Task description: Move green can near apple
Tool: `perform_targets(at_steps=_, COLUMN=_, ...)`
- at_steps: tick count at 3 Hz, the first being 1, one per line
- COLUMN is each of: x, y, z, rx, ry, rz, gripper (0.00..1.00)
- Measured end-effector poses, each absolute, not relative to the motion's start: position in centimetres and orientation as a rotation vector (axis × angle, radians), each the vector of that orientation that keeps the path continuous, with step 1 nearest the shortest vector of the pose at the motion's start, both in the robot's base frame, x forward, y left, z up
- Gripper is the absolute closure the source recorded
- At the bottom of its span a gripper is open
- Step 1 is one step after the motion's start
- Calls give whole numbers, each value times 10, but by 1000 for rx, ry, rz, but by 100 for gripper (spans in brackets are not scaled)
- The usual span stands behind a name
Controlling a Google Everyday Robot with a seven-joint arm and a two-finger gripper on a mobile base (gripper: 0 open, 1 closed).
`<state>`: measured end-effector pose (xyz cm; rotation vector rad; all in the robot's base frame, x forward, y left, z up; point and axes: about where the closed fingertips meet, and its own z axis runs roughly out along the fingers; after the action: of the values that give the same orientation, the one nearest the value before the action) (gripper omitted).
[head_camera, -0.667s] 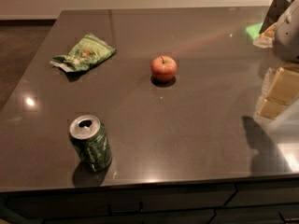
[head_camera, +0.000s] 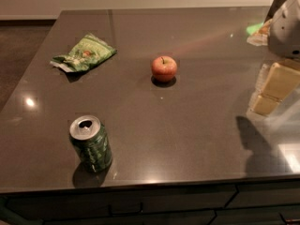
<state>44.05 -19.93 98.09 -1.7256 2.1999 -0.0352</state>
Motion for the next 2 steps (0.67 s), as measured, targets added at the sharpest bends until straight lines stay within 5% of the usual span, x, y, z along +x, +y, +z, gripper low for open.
perform_targets(at_steps=2, x=435, y=-108, z=976, rx=-1792, ry=2001, rz=264, gripper=0)
